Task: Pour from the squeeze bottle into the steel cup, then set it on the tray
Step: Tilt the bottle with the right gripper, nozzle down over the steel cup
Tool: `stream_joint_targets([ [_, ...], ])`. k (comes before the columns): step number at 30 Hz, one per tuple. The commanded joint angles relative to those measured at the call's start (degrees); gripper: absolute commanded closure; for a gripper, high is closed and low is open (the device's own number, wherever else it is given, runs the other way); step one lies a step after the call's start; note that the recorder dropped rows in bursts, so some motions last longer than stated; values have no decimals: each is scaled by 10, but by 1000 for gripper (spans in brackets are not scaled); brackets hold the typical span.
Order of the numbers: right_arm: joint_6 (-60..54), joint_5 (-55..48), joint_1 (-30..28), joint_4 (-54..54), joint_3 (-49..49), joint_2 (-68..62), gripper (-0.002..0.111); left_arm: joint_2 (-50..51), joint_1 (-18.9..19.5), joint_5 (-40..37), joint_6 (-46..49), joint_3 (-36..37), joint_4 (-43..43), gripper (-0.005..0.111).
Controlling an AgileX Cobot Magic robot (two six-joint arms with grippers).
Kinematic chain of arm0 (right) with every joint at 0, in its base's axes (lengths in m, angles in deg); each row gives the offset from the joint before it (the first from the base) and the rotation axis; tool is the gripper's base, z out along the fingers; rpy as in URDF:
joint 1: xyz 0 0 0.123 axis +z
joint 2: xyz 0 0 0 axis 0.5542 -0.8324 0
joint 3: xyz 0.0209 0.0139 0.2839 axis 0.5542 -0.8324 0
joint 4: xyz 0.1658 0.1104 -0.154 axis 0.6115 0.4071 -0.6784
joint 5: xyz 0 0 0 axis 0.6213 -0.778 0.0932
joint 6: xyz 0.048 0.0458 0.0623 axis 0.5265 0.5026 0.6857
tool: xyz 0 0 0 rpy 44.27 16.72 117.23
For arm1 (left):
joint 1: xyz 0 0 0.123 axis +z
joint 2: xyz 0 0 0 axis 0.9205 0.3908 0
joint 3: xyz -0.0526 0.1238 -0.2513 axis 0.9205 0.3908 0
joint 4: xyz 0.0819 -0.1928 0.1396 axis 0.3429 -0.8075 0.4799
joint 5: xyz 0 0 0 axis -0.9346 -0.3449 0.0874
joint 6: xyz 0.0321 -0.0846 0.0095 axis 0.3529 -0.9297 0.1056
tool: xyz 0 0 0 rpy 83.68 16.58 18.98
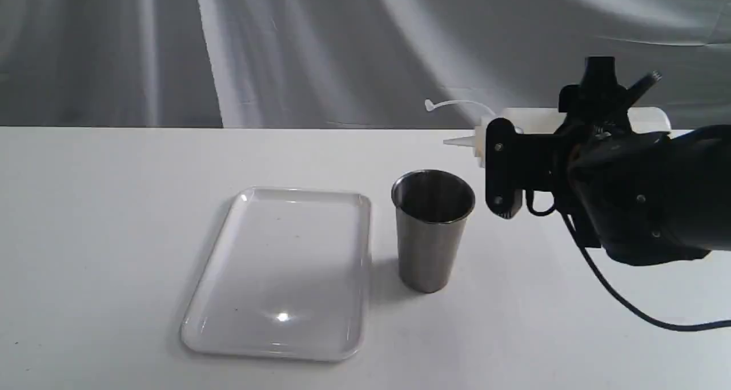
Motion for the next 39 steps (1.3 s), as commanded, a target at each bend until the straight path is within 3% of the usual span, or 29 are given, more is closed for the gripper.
stream_joint_targets([
  [1, -21, -14, 1, -15, 4, 6, 108, -1, -1, 4, -2, 3, 0, 98],
  [28, -179, 7, 1, -15, 4, 6, 108, -1, -1, 4, 0, 3, 0, 98],
  [39, -181, -5, 2, -15, 26, 6, 108, -1, -1, 4, -4, 3, 0, 98],
])
